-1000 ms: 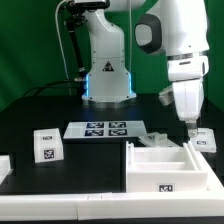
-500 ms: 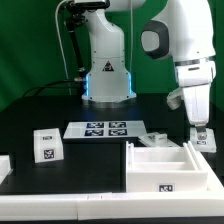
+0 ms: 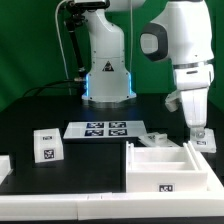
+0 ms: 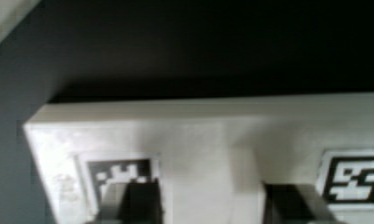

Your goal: Assemble cabinet

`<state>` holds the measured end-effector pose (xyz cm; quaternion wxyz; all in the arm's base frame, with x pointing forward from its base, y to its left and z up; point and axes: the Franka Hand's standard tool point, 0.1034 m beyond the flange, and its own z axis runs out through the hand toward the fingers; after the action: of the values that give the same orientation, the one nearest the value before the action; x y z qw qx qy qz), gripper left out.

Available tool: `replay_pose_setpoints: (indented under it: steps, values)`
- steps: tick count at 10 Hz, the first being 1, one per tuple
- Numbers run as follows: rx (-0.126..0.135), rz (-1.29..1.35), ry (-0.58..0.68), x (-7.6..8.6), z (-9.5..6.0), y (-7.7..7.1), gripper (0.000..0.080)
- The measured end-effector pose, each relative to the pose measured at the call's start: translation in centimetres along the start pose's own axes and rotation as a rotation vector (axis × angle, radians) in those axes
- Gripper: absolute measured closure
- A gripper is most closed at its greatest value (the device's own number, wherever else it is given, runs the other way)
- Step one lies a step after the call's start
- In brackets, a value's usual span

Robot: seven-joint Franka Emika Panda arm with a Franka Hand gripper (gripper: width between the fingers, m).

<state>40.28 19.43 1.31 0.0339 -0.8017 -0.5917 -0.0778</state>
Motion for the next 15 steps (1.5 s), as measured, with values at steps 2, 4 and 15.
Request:
replay_pose_setpoints:
  steps: [2,4,15]
  values:
    - [0.002,0.004,0.002,-0.2,0.3,-0.1,0.0731]
    - [0.001,0.004,0.002,-0.1,0.2,0.0,0.0731]
    - [-0.027,-0.072,-0.075,-5.8,-5.3,5.7,0.073]
